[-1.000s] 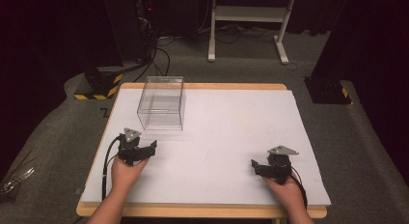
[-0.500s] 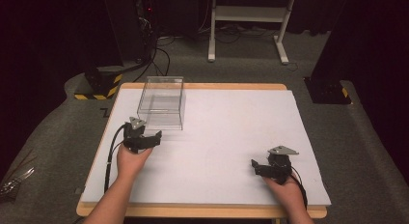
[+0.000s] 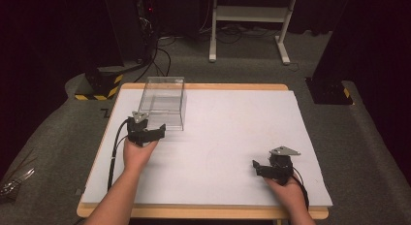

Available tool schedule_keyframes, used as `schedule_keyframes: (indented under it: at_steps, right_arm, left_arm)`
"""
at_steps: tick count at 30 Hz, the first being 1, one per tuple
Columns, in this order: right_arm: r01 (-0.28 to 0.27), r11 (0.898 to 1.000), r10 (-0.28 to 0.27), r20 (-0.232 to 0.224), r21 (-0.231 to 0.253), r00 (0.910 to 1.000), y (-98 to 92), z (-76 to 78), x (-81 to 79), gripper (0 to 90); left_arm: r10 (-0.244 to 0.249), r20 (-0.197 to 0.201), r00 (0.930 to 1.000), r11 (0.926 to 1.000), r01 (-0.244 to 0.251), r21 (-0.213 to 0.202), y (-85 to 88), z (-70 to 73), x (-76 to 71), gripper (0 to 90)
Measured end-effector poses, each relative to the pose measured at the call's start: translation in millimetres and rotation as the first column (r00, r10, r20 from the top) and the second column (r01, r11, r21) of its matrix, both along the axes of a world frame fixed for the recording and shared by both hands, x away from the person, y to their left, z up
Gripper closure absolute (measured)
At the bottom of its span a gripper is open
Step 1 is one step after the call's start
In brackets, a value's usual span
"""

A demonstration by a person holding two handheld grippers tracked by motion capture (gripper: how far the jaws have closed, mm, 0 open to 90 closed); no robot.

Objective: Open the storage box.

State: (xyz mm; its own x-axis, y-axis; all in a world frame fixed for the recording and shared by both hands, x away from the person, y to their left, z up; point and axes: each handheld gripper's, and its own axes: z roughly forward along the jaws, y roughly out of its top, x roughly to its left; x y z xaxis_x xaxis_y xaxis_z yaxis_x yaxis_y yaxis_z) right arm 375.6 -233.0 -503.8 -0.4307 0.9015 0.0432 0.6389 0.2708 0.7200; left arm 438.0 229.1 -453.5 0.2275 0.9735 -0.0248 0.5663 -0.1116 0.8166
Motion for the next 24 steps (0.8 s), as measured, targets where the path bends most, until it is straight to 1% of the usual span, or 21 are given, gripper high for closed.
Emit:
schedule_keyframes:
  at_steps: [2, 5, 6, 7, 8, 11, 17, 18, 19, 21, 23, 24]
  right_arm:
    - [0.0, 1.0, 0.0, 0.0, -0.001, 1.0, 0.0, 0.0, 0.0, 16.1]
    - [0.0, 1.0, 0.0, 0.0, -0.001, 1.0, 0.0, 0.0, 0.0, 16.2]
    - [0.0, 1.0, 0.0, 0.0, -0.001, 1.0, 0.1, 0.0, 0.0, 16.2]
    - [0.0, 1.0, 0.0, 0.0, -0.001, 1.0, 0.1, 0.0, 0.0, 16.2]
    - [0.0, 1.0, 0.0, 0.0, -0.001, 1.0, 0.1, 0.0, 0.0, 16.2]
    - [0.0, 1.0, 0.0, 0.001, -0.001, 1.0, 0.1, 0.0, 0.0, 16.1]
    - [0.002, 1.0, -0.002, 0.0, 0.001, 1.0, 0.0, 0.0, -0.1, 16.1]
    - [0.0, 1.0, 0.0, 0.001, 0.0, 1.0, 0.0, -0.1, 0.0, 16.1]
    - [0.001, 1.0, -0.001, -0.001, 0.001, 1.0, 0.0, 0.1, -0.1, 16.2]
    - [0.002, 1.0, -0.002, 0.0, 0.001, 1.0, 0.0, 0.0, -0.1, 16.2]
    - [0.002, 1.0, -0.002, 0.0, 0.001, 1.0, -0.1, 0.0, -0.1, 16.1]
    - [0.002, 1.0, -0.002, 0.0, 0.001, 1.0, -0.1, 0.0, -0.1, 16.1]
  left_arm:
    - [-0.002, 0.003, 1.0, 1.0, 0.002, 0.002, -1.8, 1.7, 2.8, 8.9]
    - [0.009, 0.014, 0.9999, 0.9999, -0.009, -0.007, -4.6, 4.0, 6.4, 8.2]
    - [0.013, 0.012, 0.9998, 0.9998, -0.013, -0.015, -5.1, 4.2, 7.8, 8.2]
    - [0.014, 0.005, 0.9999, 0.9999, -0.013, -0.009, -5.6, 4.2, 9.7, 8.1]
    - [0.016, 0.005, 0.9999, 0.9998, -0.016, -0.014, -7.2, 3.8, 11.5, 7.6]
    - [0.015, 0.008, 0.9999, 0.9999, -0.015, -0.007, -11.1, 4.2, 15.7, 7.0]
    - [0.041, 0.023, 0.9989, 0.9991, -0.041, -0.012, -14.8, 4.9, 21.8, 7.0]
    - [0.06, 0.024, 0.9979, 0.9979, -0.059, -0.028, -14.6, 4.5, 24.1, 7.2]
    - [0.065, 0.023, 0.9976, 0.9974, -0.064, -0.032, -14.3, 4.2, 25.2, 7.5]
    - [0.071, 0.017, 0.9973, 0.9971, -0.071, -0.029, -14.9, 4.2, 26.7, 7.3]
    - [0.079, 0.015, 0.9968, 0.9968, -0.079, -0.013, -17.5, 4.1, 27.7, 7.3]
    - [0.084, 0.014, 0.9963, 0.9964, -0.084, -0.011, -18.7, 4.4, 27.9, 7.3]
